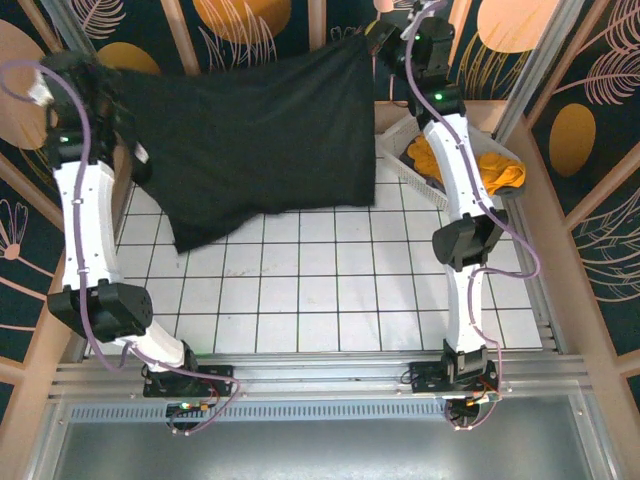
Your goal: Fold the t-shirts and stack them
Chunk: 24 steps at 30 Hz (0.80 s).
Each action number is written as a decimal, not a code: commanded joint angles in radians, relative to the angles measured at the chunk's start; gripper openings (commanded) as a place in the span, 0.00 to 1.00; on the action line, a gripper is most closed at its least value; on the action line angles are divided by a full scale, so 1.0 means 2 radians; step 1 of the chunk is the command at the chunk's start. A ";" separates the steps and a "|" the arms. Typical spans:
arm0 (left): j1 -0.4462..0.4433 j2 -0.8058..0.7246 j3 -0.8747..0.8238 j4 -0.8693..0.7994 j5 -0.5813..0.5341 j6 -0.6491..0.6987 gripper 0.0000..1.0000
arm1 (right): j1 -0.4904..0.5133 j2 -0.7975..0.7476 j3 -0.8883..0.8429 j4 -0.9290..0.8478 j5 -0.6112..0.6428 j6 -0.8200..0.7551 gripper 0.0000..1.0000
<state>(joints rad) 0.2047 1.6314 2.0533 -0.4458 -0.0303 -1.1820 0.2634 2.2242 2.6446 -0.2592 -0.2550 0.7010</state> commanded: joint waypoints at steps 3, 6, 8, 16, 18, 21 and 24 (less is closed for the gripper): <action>0.032 -0.027 0.118 0.058 0.040 -0.027 0.00 | -0.054 -0.099 -0.045 0.069 -0.008 0.056 0.00; 0.032 -0.080 0.075 0.037 0.025 -0.041 0.00 | -0.069 -0.159 -0.122 0.068 -0.011 0.050 0.00; 0.032 -0.128 0.009 0.000 0.005 -0.056 0.00 | -0.071 -0.205 -0.188 0.059 -0.013 0.041 0.00; 0.031 -0.330 -0.391 -0.040 0.021 -0.101 0.00 | -0.037 -0.413 -0.659 0.047 -0.020 0.048 0.00; 0.031 -0.365 -0.475 -0.050 0.027 -0.111 0.01 | -0.034 -0.437 -0.753 0.052 -0.027 0.058 0.00; 0.031 -0.403 -0.592 -0.064 0.044 -0.128 0.31 | -0.037 -0.438 -0.847 0.043 -0.033 0.043 0.13; 0.032 -0.411 -0.665 -0.088 0.073 -0.126 0.73 | -0.042 -0.414 -0.876 -0.003 0.004 0.008 0.46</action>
<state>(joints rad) 0.2623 0.8494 0.8017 -0.5625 0.0521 -1.4055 0.1932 1.3804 0.9276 -0.2077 -0.2924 0.7769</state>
